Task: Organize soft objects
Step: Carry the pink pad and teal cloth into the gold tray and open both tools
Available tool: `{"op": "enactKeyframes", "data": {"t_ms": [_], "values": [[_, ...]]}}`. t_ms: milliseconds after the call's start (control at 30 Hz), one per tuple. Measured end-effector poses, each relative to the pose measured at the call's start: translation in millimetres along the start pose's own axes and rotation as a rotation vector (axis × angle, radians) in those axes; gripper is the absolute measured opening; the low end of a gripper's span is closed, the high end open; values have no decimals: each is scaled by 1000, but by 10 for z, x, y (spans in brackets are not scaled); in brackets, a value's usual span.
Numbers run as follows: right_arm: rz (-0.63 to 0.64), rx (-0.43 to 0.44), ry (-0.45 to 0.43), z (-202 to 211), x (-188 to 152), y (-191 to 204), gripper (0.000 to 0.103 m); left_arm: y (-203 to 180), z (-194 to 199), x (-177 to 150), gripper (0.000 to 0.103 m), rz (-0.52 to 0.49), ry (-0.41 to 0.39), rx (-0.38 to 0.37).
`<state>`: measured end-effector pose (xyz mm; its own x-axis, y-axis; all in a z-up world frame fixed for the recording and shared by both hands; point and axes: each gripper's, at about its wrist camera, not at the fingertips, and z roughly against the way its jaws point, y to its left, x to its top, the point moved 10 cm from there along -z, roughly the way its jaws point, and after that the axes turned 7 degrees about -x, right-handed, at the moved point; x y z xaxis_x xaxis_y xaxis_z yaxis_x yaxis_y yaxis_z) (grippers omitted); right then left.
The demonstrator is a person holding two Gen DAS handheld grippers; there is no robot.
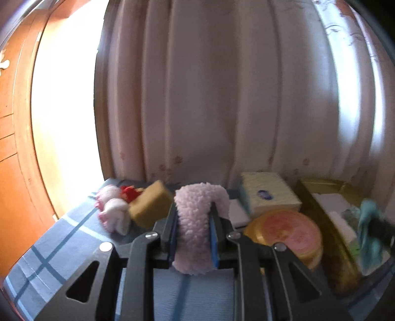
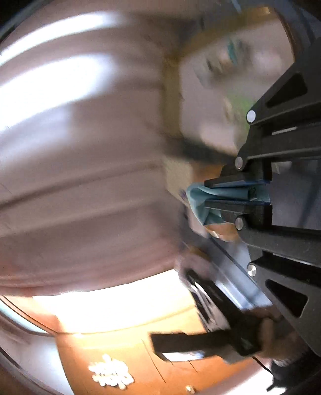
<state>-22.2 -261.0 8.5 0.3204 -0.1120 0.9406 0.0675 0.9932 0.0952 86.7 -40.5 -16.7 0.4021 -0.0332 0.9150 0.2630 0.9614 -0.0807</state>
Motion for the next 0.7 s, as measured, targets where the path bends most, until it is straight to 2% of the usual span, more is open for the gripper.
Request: {"op": "enactKeyframes", "data": {"t_ms": [133, 267, 433, 567, 700], "values": [[11, -148, -77, 120, 178, -380, 10, -283, 41, 27, 20, -21, -28, -42], [18, -263, -122, 153, 217, -673, 10, -569, 18, 17, 20, -45, -31, -77], [-1, -356, -162, 211, 258, -1019, 10, -997, 38, 1, 20, -95, -45, -136], [67, -428, -208, 270, 356, -1146, 10, -1326, 64, -27, 20, -131, -49, -184], [59, -469, -205, 246, 392, -1283, 10, -1671, 63, -53, 20, -175, -55, -229]]}}
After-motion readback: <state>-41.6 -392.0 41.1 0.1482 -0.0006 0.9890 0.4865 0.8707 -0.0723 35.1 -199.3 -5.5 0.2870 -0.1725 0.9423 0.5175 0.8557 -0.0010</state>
